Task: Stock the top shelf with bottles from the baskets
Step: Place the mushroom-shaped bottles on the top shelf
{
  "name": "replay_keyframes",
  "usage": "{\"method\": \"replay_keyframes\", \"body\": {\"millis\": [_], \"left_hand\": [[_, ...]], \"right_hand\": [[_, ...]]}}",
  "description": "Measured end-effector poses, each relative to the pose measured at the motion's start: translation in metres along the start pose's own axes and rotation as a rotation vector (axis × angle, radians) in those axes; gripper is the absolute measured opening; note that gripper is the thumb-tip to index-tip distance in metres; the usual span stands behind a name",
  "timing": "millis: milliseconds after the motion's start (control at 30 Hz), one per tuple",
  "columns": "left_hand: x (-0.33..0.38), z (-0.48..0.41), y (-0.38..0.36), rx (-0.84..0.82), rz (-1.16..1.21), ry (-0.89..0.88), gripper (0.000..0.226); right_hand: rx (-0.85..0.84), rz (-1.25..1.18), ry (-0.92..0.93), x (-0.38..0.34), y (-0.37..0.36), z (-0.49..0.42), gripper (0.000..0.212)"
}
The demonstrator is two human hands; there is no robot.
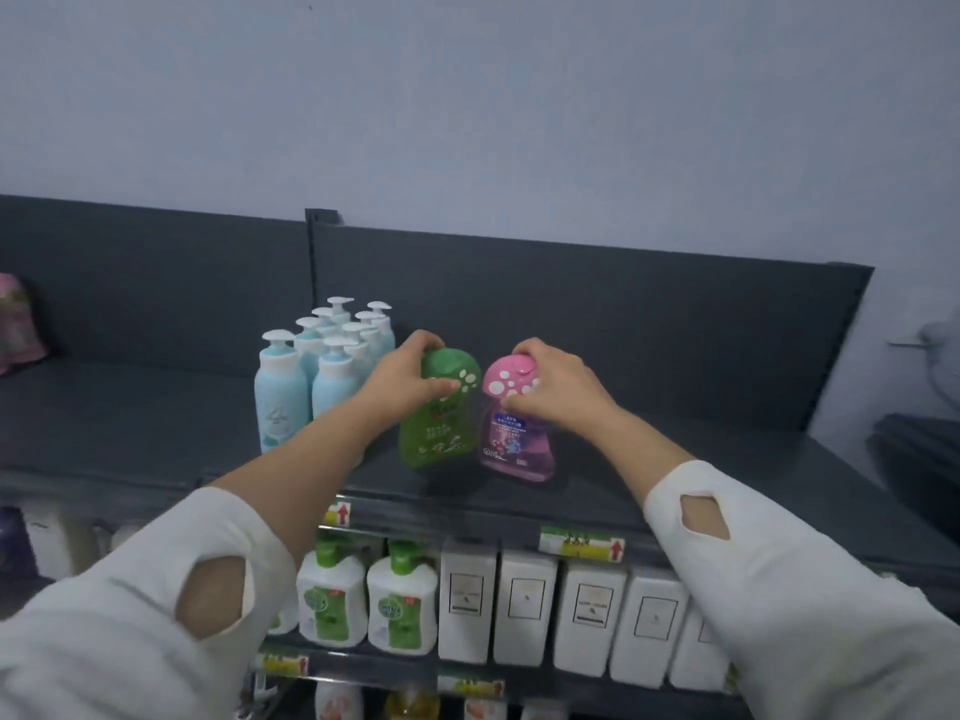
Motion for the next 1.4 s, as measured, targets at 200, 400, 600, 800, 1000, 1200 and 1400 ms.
{"method": "replay_keyframes", "body": {"millis": [200,400,600,800,1000,1200,1400], "left_hand": [[-0.026,-0.091,-0.031,-0.061,0.006,0.011,0.045],[-0.043,-0.152,-0.057,-0.101,-0.090,0.020,0.046],[-0.052,-0.183,-0.072,-0.063,-0.266,-0.014,0.048],[-0.051,-0.192,-0.068,-0.124,-0.561,-0.057,0.067],[-0.051,-0.200,-0.075,-0.091,-0.482,-0.080,0.065],[-0.050,-0.208,-0.085,-0.018,-0.463,-0.122,0.060],[-0.053,-0.214,-0.093,-0.001,-0.487,-0.112,0.062]], "right_hand": [[0.023,0.028,-0.068,0.037,-0.015,-0.078,0.058],[0.009,0.024,-0.106,0.071,-0.036,-0.131,0.059],[0.002,0.159,-0.136,0.091,-0.038,-0.159,0.060],[-0.064,0.284,-0.078,0.095,-0.038,-0.163,0.073],[0.005,0.324,-0.064,0.098,-0.039,-0.166,0.068],[0.005,0.341,-0.124,0.103,-0.039,-0.175,0.070],[0.032,0.356,-0.157,0.107,-0.044,-0.174,0.074]]}}
Point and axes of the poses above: each hand's wrist, its own z-axis away from the middle knuckle, its own y-axis out of the back of the hand, x = y × z, the point moved 5 cm from there along -z, towards the middle knuckle, and after that the axes turned 14 degrees about -z, right-handed, at the moved point
